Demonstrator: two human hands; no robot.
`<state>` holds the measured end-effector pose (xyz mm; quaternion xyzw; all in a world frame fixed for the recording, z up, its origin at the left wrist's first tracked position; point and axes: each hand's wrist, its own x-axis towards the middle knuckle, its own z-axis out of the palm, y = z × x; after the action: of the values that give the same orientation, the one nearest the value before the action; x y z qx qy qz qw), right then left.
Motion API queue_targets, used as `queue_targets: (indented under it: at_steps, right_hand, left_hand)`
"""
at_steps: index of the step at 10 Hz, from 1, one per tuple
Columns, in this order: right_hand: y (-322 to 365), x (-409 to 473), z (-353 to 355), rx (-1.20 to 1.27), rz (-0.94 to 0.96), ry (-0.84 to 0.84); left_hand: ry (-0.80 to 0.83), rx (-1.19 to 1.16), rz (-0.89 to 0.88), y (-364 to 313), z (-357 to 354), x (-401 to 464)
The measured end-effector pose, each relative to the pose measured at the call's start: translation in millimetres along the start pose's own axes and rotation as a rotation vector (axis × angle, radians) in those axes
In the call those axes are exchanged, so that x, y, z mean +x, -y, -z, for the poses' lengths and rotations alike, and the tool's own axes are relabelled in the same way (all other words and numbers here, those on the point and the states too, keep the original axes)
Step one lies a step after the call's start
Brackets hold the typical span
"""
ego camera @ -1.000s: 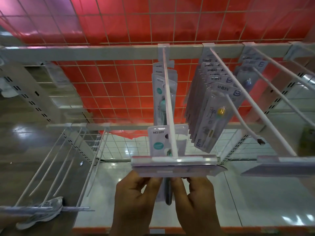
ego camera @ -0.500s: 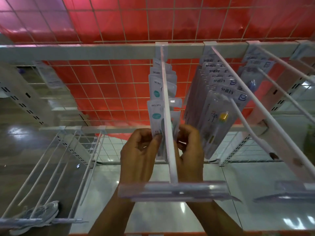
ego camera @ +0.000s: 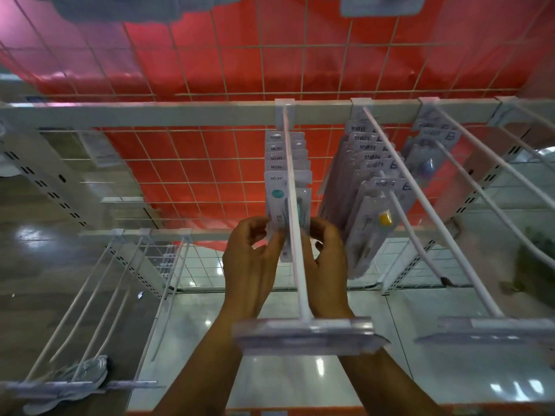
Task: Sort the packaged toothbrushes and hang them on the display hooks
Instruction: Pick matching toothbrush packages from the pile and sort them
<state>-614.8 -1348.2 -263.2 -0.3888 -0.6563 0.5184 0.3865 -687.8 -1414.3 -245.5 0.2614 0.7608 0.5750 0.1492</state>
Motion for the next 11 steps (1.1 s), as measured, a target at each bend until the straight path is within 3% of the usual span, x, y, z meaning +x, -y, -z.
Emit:
queue_targets:
  at_steps: [3,7,11]
  right_hand:
    - [31,-53,33,-0.07,-0.045,0.035]
    - [94,-126,84,-0.174,-0.072,0.072]
    - [152,-172,116,-0.286,-0.099,0.123]
  left_hand:
    - [-0.059,-0.112,0.038,-21,32,-39]
    - [-0.126,-0.023,0.002,-80,91,-109]
    - [-0.048,0.062,0.01,-140,119,-150]
